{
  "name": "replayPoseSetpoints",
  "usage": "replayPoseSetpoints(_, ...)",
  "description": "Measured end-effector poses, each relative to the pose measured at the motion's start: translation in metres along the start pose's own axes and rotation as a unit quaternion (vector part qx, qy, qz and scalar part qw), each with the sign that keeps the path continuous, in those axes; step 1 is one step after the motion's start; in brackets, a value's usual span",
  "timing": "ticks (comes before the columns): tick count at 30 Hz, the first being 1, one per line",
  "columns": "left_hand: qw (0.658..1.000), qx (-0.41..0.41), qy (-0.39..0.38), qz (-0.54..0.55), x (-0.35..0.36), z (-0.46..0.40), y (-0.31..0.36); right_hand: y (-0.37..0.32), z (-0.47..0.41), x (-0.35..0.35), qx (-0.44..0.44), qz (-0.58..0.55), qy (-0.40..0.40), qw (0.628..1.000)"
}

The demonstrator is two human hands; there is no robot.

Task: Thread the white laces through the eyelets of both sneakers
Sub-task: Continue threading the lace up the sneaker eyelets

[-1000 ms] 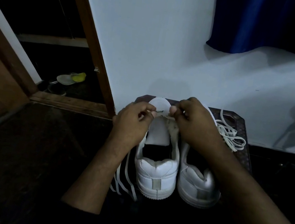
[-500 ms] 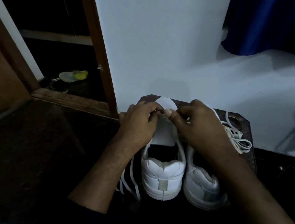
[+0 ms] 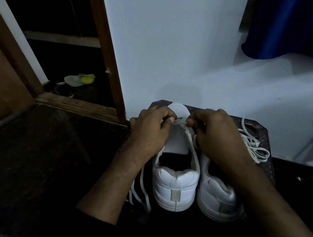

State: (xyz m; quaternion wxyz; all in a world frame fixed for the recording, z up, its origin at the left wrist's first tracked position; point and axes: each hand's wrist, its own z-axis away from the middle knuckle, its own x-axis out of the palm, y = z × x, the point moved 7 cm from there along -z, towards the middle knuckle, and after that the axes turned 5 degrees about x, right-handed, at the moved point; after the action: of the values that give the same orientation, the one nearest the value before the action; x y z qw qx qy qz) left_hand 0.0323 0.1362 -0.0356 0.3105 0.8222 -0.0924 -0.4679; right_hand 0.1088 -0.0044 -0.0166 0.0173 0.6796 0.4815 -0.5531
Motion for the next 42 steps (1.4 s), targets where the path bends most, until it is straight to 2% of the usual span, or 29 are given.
replayPoseSetpoints(2,1.0,0.004,0.005,0.005,-0.001,0.0,-0.001,0.002,-0.001,-0.005,0.005,-0.09,0.022,0.996)
replayPoseSetpoints(3,1.0,0.004,0.006,0.008,-0.001,0.0,-0.001,0.003,-0.001,-0.008,0.015,-0.188,0.023,0.982)
replayPoseSetpoints(4,1.0,0.003,0.005,0.009,-0.001,0.0,-0.001,0.003,0.0,-0.011,0.023,-0.311,0.022,0.95)
replayPoseSetpoints(6,1.0,0.003,0.005,0.01,-0.001,0.0,0.0,0.001,0.003,-0.017,0.045,-0.524,0.016,0.85)
replayPoseSetpoints(8,1.0,0.003,0.006,0.015,-0.001,0.0,0.0,0.0,0.003,-0.019,0.079,-0.631,0.009,0.772)
replayPoseSetpoints(9,1.0,0.003,0.006,0.017,0.0,0.0,0.0,0.001,0.003,-0.019,0.094,-0.654,0.016,0.75)
replayPoseSetpoints(10,1.0,0.002,0.005,0.018,0.001,0.0,-0.001,0.003,0.003,-0.021,0.099,-0.649,0.03,0.754)
replayPoseSetpoints(11,1.0,0.002,0.004,0.017,0.001,-0.001,-0.002,0.006,0.003,-0.025,0.095,-0.585,0.056,0.804)
replayPoseSetpoints(13,1.0,0.007,0.009,0.016,0.002,-0.001,-0.003,0.003,0.002,-0.03,0.031,-0.293,0.089,0.952)
replayPoseSetpoints(14,1.0,0.01,0.013,0.022,0.002,-0.002,-0.003,0.0,0.001,-0.023,0.008,-0.148,0.074,0.986)
replayPoseSetpoints(15,0.999,0.011,0.016,0.032,0.003,-0.002,-0.005,-0.001,0.0,-0.015,-0.006,-0.047,0.049,0.998)
replayPoseSetpoints(17,0.999,0.011,0.02,0.048,0.003,-0.001,-0.006,-0.001,0.0,0.0,-0.014,0.028,-0.015,0.999)
replayPoseSetpoints(19,0.999,0.012,0.023,0.047,0.002,-0.001,-0.004,-0.003,0.001,0.003,-0.021,0.061,-0.035,0.997)
replayPoseSetpoints(23,0.999,0.021,0.009,-0.042,0.002,-0.003,0.004,-0.002,0.004,-0.004,0.013,0.16,-0.009,0.987)
replayPoseSetpoints(27,0.996,0.068,0.029,-0.05,0.0,-0.004,0.014,-0.012,0.005,-0.012,-0.03,0.111,0.037,0.993)
replayPoseSetpoints(29,0.998,0.057,0.038,-0.004,-0.002,-0.005,0.012,-0.02,0.007,-0.016,-0.052,0.084,0.026,0.995)
replayPoseSetpoints(33,0.986,-0.032,0.033,0.159,0.002,-0.01,-0.01,-0.021,0.009,-0.015,-0.045,0.11,0.007,0.993)
replayPoseSetpoints(38,0.921,-0.14,0.075,0.355,0.002,-0.008,-0.026,-0.011,0.006,-0.017,-0.002,0.128,0.02,0.992)
replayPoseSetpoints(42,0.869,-0.173,0.111,0.449,-0.001,-0.01,-0.025,0.0,0.006,-0.016,0.043,0.094,0.003,0.995)
